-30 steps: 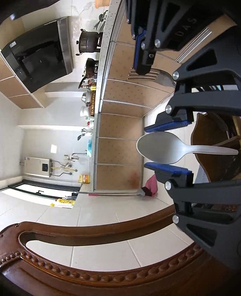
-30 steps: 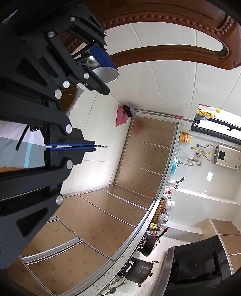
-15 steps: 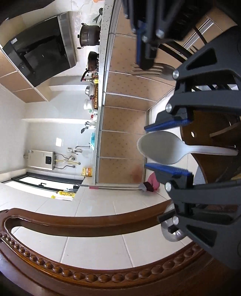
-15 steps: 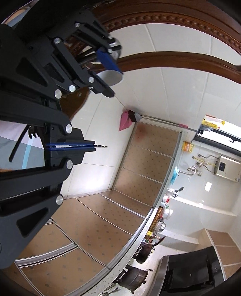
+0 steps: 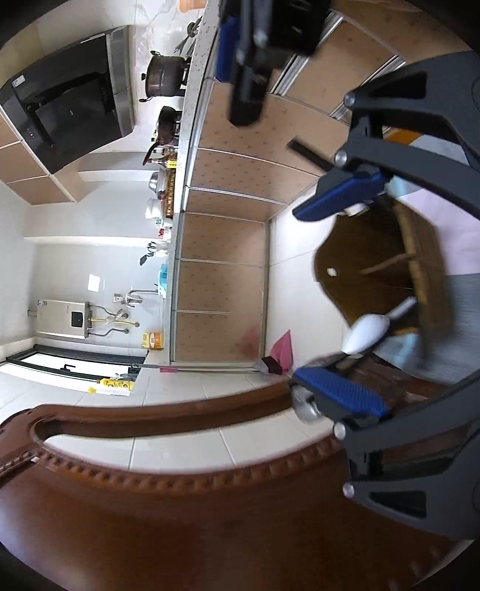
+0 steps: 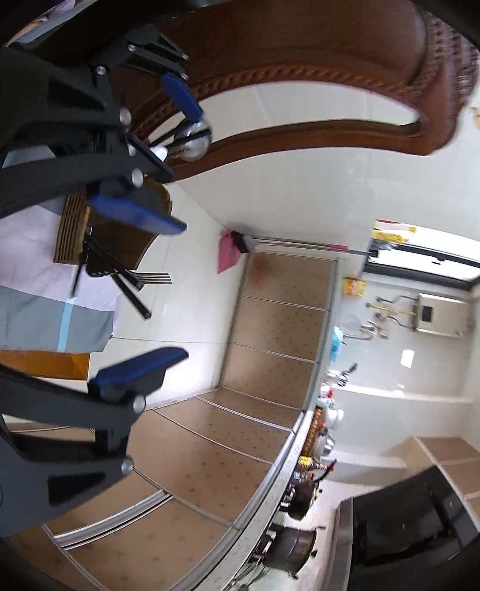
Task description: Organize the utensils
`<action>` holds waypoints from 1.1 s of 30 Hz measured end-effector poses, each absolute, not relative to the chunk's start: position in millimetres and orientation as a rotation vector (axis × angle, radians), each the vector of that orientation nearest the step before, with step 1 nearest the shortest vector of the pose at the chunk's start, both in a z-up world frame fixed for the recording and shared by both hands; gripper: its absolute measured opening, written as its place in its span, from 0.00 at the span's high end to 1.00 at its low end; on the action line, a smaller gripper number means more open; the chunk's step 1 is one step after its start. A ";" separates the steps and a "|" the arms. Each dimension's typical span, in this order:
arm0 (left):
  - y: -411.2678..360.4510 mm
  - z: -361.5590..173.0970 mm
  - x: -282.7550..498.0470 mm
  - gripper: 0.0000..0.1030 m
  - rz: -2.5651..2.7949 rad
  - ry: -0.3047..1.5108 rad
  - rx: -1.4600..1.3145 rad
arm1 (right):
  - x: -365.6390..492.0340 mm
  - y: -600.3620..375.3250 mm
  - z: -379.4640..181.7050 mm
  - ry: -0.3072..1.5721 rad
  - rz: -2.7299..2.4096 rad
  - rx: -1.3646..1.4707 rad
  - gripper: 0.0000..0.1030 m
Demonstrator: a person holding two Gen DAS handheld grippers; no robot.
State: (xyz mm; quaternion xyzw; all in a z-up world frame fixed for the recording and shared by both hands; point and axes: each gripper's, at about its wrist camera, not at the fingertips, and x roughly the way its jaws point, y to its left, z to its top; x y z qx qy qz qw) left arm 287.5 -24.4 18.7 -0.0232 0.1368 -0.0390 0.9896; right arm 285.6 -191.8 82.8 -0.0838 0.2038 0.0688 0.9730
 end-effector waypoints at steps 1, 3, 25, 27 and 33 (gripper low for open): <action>-23.8 20.5 277.5 0.17 -0.072 0.286 -0.043 | 276.2 -195.9 85.3 0.403 0.138 -0.160 0.33; -22.9 22.1 254.5 0.15 -0.050 0.313 -0.032 | 251.5 -207.7 89.4 0.391 0.137 -0.125 0.29; -31.2 18.9 34.7 0.04 0.020 0.410 0.014 | 61.0 -241.5 -7.6 0.550 0.042 -0.047 0.03; -31.4 21.7 23.7 0.04 0.024 0.408 0.017 | 51.2 -240.9 -5.9 0.548 0.037 -0.056 0.03; -28.5 30.1 5.3 0.04 0.029 0.391 0.022 | 19.9 -236.8 8.7 0.504 0.011 -0.074 0.03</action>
